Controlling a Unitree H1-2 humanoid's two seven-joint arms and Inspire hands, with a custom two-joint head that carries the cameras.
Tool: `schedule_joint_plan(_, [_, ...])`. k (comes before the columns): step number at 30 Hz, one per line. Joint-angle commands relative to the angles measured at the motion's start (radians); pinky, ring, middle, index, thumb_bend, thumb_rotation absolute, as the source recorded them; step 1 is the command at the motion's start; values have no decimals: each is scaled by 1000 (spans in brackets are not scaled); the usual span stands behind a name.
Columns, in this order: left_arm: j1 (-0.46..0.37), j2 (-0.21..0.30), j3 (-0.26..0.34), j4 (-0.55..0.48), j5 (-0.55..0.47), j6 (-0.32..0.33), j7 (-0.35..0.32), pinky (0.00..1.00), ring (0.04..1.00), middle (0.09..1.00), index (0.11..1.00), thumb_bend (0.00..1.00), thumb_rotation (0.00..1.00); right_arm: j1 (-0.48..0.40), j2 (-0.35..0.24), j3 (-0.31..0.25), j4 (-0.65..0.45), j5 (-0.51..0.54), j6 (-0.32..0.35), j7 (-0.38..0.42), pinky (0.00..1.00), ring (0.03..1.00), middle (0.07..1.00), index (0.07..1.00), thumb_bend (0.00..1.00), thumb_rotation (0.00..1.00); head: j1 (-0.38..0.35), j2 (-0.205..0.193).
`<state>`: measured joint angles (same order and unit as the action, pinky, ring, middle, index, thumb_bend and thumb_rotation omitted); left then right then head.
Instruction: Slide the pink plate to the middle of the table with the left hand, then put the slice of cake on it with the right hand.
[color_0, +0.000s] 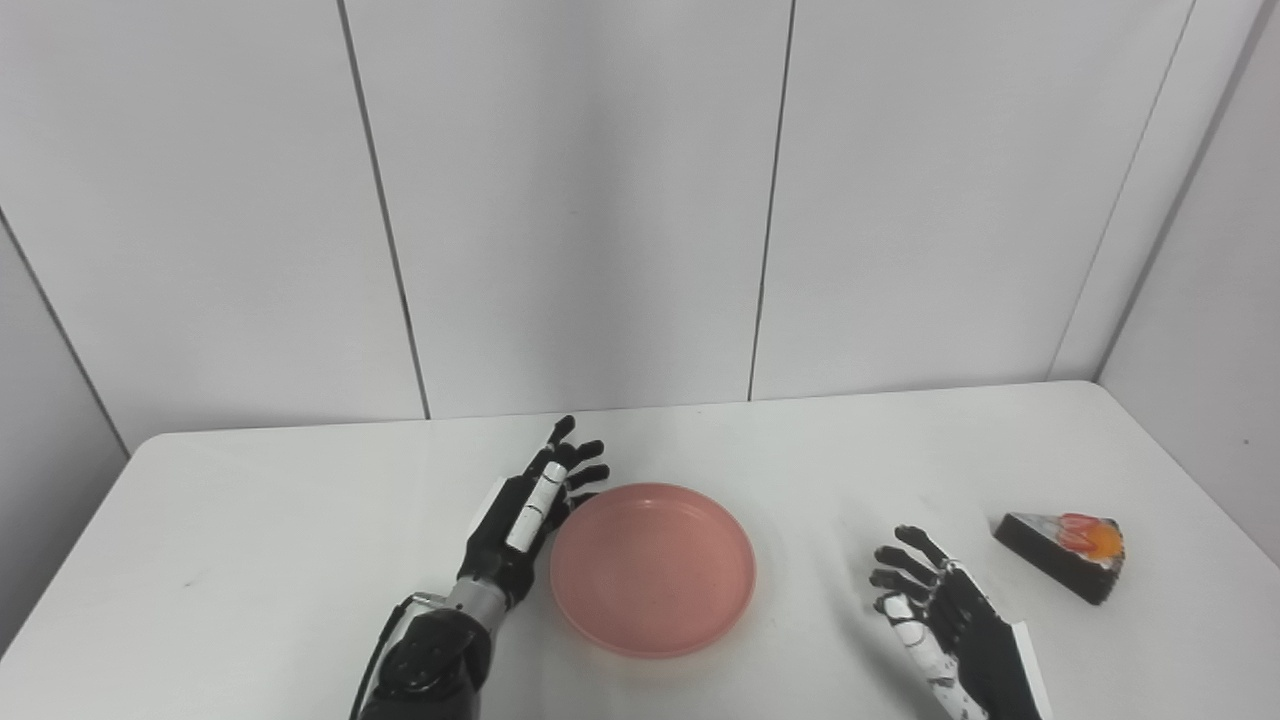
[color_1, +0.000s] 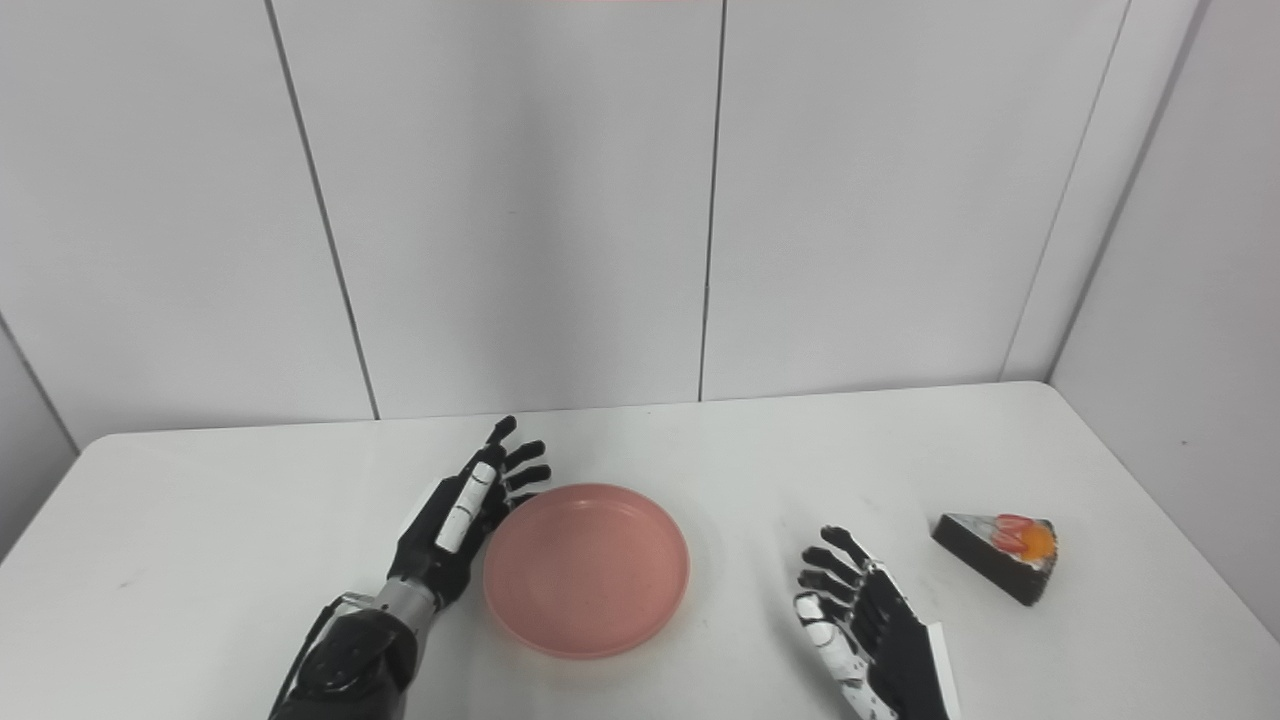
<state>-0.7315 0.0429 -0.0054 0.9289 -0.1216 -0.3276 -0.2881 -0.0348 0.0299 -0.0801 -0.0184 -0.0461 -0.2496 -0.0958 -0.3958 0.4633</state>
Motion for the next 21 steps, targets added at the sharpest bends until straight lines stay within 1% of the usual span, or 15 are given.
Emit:
schedule_joint_plan(1, [41, 13, -1, 20, 0, 37, -18, 728, 839, 885, 965, 828, 850, 45, 22, -2, -18, -22, -20, -30, 632, 699, 738, 793, 692, 657, -13, -1])
schedule_joint_plan(3, [40, 17, 0, 27, -1, 33, -23, 722, 834, 882, 966, 826, 853, 45, 16, -10, -76, -63, 21, -43, 644, 713, 748, 799, 711, 674, -26, -3])
schedule_joint_plan(5, [39, 21, 2, 28, -2, 33, -27, 714, 830, 880, 967, 816, 858, 42, 0, -17, -113, -94, 35, -47, 655, 733, 768, 810, 727, 692, -34, -5])
schedule_joint_plan(7, [38, 26, 6, 25, -4, 39, -29, 714, 832, 884, 970, 806, 861, 36, -32, -28, -143, -145, 40, -52, 640, 733, 782, 824, 733, 729, -41, -6])
schedule_joint_plan(9, [36, 32, 10, 28, -7, 39, -35, 715, 837, 888, 971, 806, 860, 35, -63, -30, -174, -220, 57, -51, 635, 744, 801, 841, 717, 772, -57, -9])
schedule_joint_plan(10, [33, 38, 13, 35, -9, 35, -42, 716, 838, 889, 972, 807, 859, 32, -92, -31, -199, -290, 76, -48, 635, 747, 807, 846, 711, 785, -79, -12])
schedule_joint_plan(11, [31, 42, 15, 40, -11, 32, -49, 724, 842, 890, 973, 830, 853, 30, -113, -31, -218, -340, 90, -48, 646, 750, 816, 849, 700, 821, -82, -12])
schedule_joint_plan(12, [28, 48, 19, 50, -15, 27, -56, 728, 844, 891, 974, 842, 850, 24, -141, -33, -243, -395, 118, -39, 651, 751, 822, 851, 694, 840, -106, -15])
schedule_joint_plan(13, [25, 52, 21, 57, -18, 23, -61, 742, 843, 880, 971, 862, 843, 21, -160, -34, -260, -430, 139, -33, 715, 791, 846, 850, 708, 870, -106, -15])
schedule_joint_plan(14, [21, 57, 26, 69, -23, 19, -68, 747, 842, 877, 971, 869, 840, 16, -180, -35, -281, -469, 167, -25, 737, 804, 854, 850, 712, 881, -127, -18])
schedule_joint_plan(15, [18, 60, 30, 78, -27, 16, -74, 749, 839, 873, 967, 875, 832, 13, -193, -35, -296, -494, 187, -20, 747, 816, 858, 844, 719, 880, -127, -18])
schedule_joint_plan(16, [13, 63, 35, 92, -32, 10, -79, 743, 834, 870, 965, 873, 824, 8, -212, -38, -315, -536, 212, -16, 744, 821, 855, 837, 728, 873, -143, -20])
schedule_joint_plan(18, [6, 68, 40, 113, -36, -4, -86, 734, 830, 869, 964, 868, 819, -3, -241, -44, -345, -609, 259, -6, 734, 819, 849, 832, 736, 864, -154, -23])
schedule_joint_plan(19, [4, 70, 41, 122, -35, -11, -88, 727, 825, 866, 964, 871, 818, -7, -253, -47, -357, -639, 278, 0, 726, 817, 844, 831, 759, 864, -154, -23])
schedule_joint_plan(21, [-3, 73, 41, 142, -36, -26, -100, 731, 825, 867, 965, 867, 814, -19, -293, -60, -366, -701, 312, 16, 706, 810, 842, 835, 775, 852, -157, -25])
